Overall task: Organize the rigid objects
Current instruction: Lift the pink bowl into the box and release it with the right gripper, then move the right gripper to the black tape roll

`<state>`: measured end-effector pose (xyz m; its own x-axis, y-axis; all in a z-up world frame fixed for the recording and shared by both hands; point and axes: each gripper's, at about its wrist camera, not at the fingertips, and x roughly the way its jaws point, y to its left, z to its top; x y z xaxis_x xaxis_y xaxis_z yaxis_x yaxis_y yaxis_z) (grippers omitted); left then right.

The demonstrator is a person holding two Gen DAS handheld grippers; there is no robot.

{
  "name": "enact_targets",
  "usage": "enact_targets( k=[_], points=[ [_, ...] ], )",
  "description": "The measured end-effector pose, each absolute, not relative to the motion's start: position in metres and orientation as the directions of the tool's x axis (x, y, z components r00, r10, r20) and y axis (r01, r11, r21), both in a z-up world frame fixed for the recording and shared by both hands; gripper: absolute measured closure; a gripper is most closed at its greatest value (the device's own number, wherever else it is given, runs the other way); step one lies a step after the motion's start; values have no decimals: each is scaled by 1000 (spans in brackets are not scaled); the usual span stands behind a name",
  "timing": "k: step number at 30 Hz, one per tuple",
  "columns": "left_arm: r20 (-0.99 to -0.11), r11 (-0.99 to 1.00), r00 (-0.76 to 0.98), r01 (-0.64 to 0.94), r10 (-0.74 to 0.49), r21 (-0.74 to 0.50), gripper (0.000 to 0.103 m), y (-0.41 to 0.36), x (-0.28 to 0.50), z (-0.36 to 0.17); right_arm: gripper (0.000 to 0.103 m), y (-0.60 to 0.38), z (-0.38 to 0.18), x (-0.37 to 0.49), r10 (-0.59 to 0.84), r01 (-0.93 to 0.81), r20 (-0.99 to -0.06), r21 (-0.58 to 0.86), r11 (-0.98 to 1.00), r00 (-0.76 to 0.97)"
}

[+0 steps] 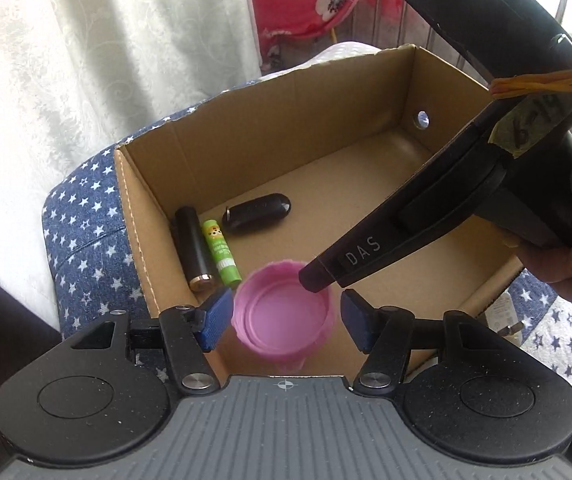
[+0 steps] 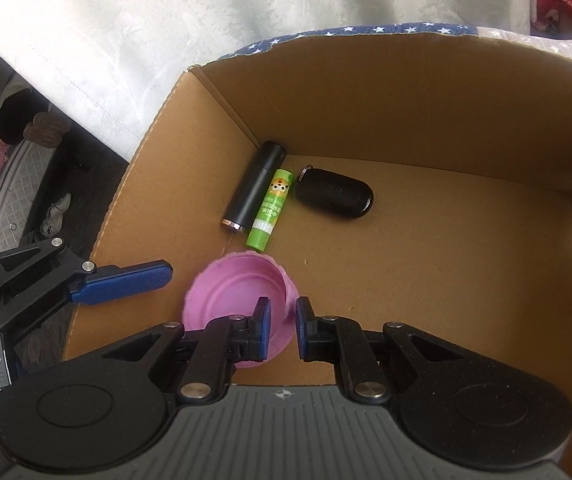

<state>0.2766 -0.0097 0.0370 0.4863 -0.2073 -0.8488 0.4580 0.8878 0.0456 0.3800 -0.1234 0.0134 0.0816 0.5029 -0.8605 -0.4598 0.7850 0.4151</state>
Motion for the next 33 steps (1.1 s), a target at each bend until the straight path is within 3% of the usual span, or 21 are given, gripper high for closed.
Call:
enact_targets(
  k=[10, 24, 33],
  points=[
    [-808, 899, 540, 437, -234, 31, 43, -5, 262, 56, 88, -133, 29, 375, 552, -459, -827, 451, 765, 106],
    [-626, 917, 726, 396, -285, 42, 41, 27, 155, 111, 87, -248, 123, 255, 706, -492, -601, 517, 701, 374],
    [-657, 906, 678, 422, -331, -22, 41, 31, 99, 56, 87, -257, 70, 165, 700, -478, -585, 516, 711, 409]
  ],
)
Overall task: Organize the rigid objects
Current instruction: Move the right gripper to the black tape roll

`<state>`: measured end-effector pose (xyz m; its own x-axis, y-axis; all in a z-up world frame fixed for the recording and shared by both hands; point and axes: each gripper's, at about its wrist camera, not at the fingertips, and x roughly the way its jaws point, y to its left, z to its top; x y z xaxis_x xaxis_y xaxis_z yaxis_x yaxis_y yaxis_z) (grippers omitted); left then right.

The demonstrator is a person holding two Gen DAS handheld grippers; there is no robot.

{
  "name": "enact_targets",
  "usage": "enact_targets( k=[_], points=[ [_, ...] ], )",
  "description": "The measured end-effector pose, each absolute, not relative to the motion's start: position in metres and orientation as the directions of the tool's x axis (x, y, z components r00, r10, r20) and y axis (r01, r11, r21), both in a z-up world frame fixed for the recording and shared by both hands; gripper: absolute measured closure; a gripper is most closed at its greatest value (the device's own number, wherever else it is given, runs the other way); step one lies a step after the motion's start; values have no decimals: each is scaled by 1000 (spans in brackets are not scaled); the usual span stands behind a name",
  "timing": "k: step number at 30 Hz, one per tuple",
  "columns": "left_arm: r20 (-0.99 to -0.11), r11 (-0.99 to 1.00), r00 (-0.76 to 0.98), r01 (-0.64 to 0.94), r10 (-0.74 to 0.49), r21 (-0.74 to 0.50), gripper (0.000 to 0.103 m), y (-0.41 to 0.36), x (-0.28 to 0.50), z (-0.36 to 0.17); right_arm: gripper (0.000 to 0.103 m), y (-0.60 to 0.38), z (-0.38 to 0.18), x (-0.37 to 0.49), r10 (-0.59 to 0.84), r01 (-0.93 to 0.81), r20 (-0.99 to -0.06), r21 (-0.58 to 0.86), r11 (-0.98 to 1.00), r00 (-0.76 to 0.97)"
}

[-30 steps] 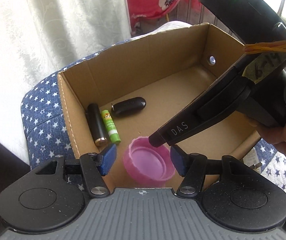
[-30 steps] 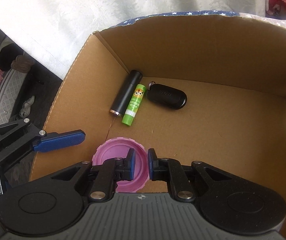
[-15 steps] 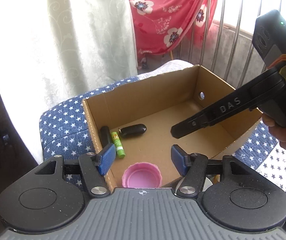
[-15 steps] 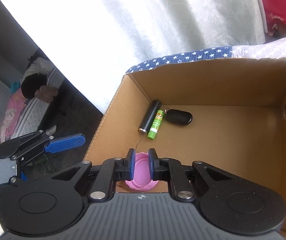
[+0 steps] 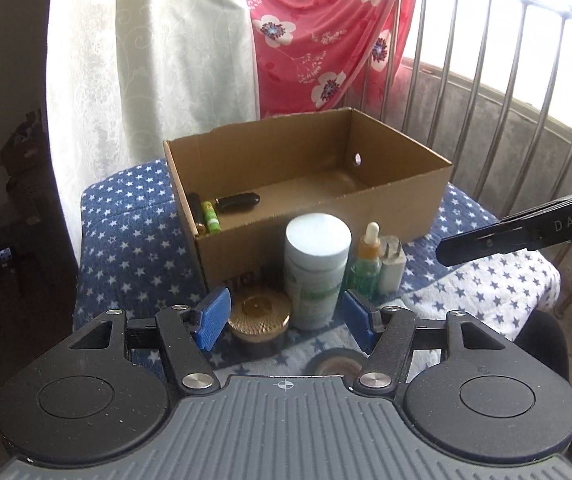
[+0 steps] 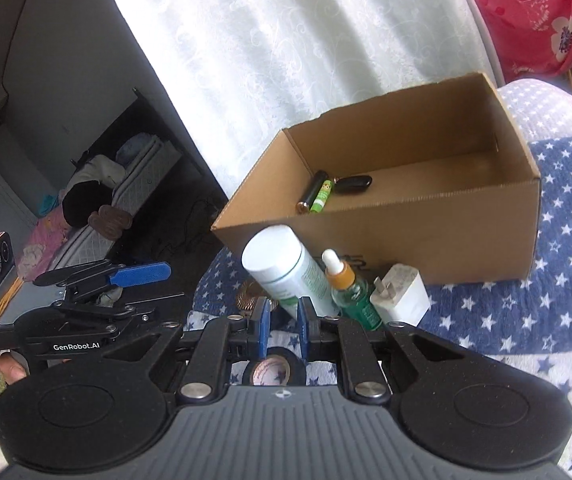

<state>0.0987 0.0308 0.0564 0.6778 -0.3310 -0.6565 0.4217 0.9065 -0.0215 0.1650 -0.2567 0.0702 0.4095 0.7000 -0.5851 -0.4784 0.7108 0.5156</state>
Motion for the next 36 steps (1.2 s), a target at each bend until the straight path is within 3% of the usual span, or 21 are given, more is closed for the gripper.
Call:
enact_targets(
  k=[7, 12, 36],
  points=[
    [-731, 887, 586, 457, -351, -60, 41, 9, 79, 6, 85, -226, 7, 151, 688, -402, -642, 562, 723, 338],
    [-750, 891, 590, 454, -300, 1, 41, -2, 74, -15, 71, -213, -5, 148, 666, -404, -665, 536, 741, 339],
    [-794, 900, 545, 437, -270, -6, 39, -9, 79, -26, 72, -196, -19, 159, 624, -469, -711, 452, 759, 325]
  ],
)
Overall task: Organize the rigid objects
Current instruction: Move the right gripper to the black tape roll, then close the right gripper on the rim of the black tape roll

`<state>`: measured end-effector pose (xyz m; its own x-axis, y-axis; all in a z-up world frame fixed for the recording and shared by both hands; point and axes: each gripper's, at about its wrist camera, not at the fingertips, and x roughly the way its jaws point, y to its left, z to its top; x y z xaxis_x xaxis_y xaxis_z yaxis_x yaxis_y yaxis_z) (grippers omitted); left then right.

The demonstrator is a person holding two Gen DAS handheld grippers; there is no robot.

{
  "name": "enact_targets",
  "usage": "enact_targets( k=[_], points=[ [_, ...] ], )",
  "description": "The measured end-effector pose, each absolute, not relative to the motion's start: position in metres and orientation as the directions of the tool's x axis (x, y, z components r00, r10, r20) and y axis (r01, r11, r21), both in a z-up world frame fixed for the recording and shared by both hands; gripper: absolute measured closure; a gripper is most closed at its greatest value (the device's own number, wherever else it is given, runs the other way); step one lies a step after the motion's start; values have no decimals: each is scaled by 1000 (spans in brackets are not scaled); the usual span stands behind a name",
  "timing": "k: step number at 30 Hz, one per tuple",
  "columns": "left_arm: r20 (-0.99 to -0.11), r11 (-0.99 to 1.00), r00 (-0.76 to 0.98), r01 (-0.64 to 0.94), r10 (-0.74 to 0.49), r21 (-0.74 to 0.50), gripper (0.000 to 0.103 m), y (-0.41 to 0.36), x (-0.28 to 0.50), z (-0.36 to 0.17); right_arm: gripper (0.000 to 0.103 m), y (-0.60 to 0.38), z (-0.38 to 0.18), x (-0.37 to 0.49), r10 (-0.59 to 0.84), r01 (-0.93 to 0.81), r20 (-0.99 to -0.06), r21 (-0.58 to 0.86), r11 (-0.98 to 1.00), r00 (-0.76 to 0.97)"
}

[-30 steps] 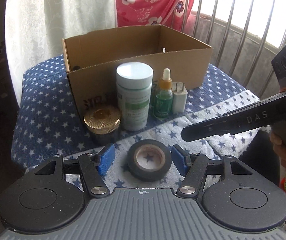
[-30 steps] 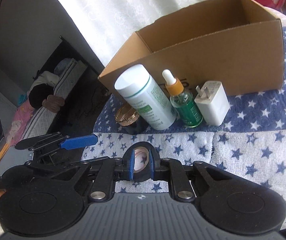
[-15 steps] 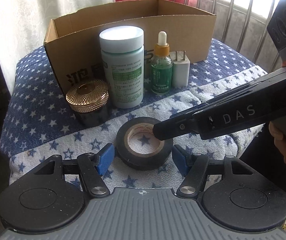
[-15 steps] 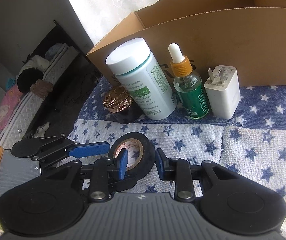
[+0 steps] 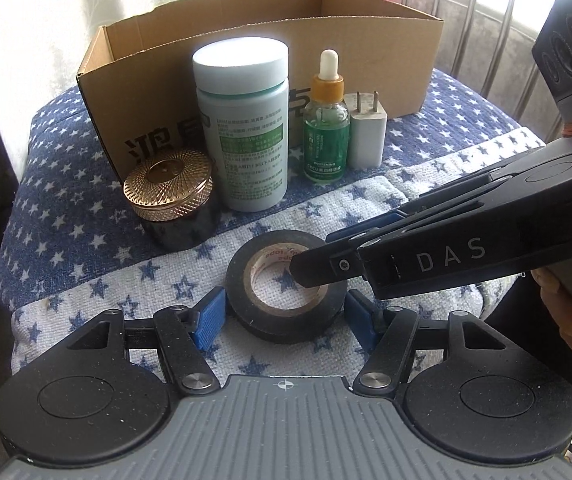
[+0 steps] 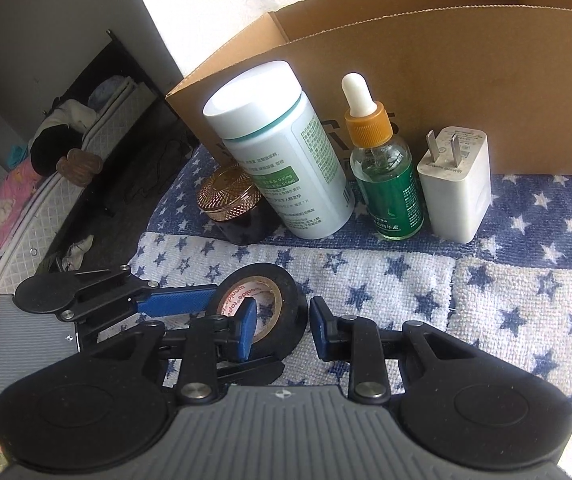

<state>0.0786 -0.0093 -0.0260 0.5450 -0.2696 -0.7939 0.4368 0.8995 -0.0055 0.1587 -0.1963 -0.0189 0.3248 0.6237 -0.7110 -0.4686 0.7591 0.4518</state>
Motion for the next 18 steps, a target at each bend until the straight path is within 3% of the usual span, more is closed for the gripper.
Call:
enact_targets(
  k=[18],
  points=[
    [-799, 911, 544, 411, -257, -13, 39, -8, 78, -23, 77, -195, -15, 153, 608, -500, -709, 405, 765, 357]
  ],
)
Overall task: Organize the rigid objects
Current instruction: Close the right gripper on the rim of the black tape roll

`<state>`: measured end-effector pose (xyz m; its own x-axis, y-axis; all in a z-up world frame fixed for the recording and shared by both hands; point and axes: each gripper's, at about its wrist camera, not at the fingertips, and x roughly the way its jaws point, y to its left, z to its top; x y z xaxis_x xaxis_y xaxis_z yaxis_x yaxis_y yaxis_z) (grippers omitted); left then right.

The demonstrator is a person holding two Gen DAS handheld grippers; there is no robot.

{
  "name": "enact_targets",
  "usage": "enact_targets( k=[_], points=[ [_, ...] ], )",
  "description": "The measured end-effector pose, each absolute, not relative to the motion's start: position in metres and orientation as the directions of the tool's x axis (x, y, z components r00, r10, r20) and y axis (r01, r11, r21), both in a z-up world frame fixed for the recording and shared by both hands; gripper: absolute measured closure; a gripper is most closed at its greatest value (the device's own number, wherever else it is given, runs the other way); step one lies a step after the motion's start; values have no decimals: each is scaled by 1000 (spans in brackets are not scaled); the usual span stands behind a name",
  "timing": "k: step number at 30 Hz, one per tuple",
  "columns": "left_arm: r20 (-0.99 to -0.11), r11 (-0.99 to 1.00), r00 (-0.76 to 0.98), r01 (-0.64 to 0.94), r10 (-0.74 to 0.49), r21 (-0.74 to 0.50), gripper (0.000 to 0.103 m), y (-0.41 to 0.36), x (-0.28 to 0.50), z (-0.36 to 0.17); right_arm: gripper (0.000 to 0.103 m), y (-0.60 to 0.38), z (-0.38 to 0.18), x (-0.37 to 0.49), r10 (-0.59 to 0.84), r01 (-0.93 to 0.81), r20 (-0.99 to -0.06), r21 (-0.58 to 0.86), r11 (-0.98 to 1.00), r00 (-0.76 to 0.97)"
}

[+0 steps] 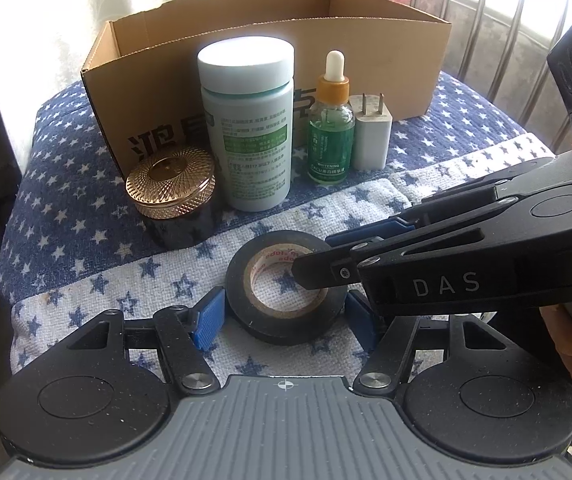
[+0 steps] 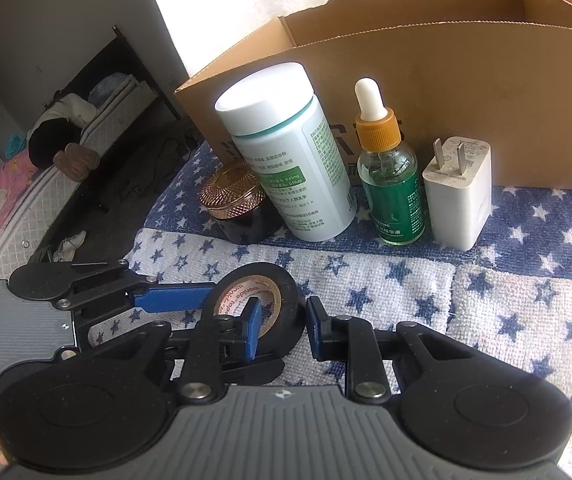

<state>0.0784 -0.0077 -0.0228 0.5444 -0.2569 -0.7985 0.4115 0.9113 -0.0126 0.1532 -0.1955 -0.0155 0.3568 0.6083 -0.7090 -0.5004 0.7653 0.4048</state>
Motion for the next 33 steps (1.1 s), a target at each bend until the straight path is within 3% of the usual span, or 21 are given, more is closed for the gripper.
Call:
enact_targets(
  k=[33],
  points=[
    [-751, 911, 604, 411, -266, 9, 39, -18, 53, -7, 77, -201, 5, 132, 614, -516, -675, 384, 766, 409]
  ],
)
